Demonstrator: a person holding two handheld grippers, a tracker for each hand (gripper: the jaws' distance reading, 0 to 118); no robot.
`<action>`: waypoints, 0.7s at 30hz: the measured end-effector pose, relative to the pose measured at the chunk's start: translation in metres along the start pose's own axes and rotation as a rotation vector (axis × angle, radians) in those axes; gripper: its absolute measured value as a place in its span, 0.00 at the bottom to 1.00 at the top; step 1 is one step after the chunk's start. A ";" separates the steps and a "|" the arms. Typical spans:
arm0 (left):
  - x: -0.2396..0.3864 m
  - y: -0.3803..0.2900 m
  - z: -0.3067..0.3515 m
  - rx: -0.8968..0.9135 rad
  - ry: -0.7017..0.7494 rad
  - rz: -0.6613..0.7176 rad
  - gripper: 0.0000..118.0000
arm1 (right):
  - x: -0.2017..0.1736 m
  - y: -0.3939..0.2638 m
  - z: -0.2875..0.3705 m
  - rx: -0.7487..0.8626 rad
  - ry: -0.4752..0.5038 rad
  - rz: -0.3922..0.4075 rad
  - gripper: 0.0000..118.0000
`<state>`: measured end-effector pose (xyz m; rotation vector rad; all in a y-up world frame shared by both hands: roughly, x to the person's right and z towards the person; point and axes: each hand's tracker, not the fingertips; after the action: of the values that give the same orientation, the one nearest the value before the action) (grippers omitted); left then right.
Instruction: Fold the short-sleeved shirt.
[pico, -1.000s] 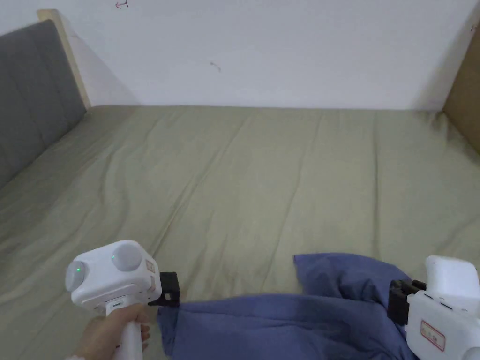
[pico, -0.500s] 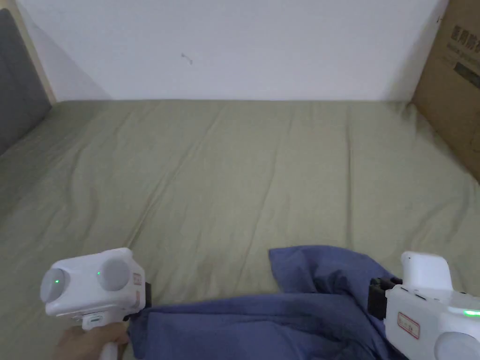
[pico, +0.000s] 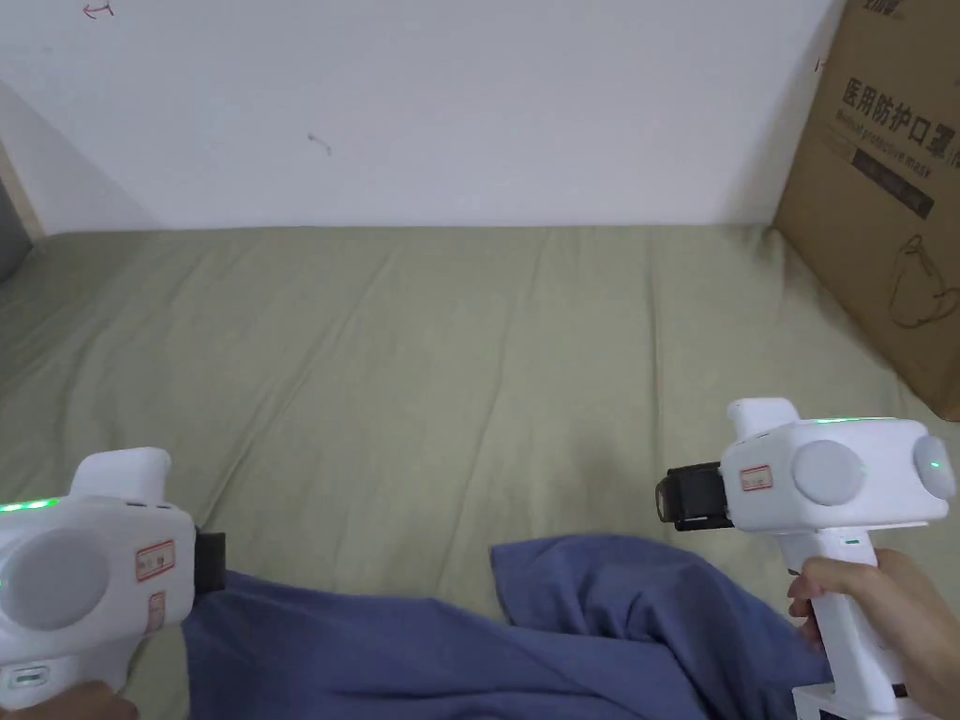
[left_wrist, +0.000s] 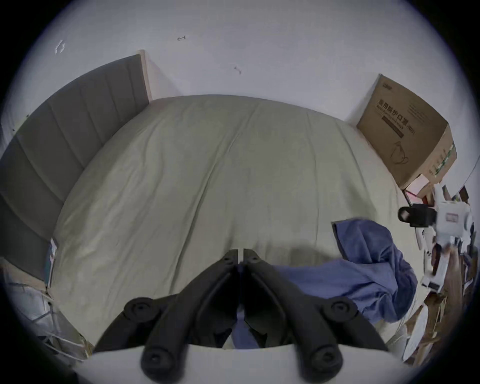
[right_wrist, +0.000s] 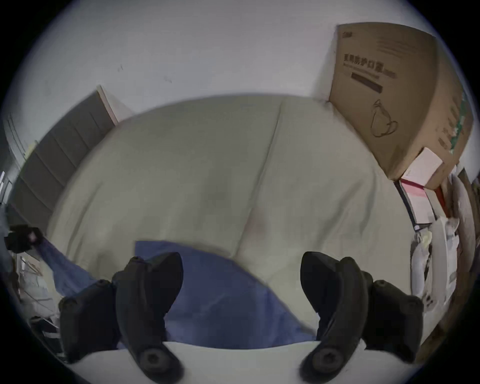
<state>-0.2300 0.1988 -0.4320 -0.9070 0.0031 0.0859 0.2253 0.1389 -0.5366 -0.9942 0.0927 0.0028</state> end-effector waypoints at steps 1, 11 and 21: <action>-0.001 0.000 -0.002 -0.002 0.000 0.008 0.02 | 0.001 -0.002 -0.011 -0.042 -0.017 -0.007 0.80; -0.004 -0.005 -0.026 -0.047 0.025 0.006 0.02 | -0.015 -0.035 -0.055 -0.170 -0.053 0.087 0.28; -0.014 0.013 0.003 -0.013 0.042 0.023 0.01 | 0.009 0.008 0.018 -0.029 -0.039 -0.037 0.04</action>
<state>-0.2453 0.2084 -0.4399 -0.9219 0.0522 0.0889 0.2353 0.1578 -0.5341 -1.0242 0.0390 -0.0106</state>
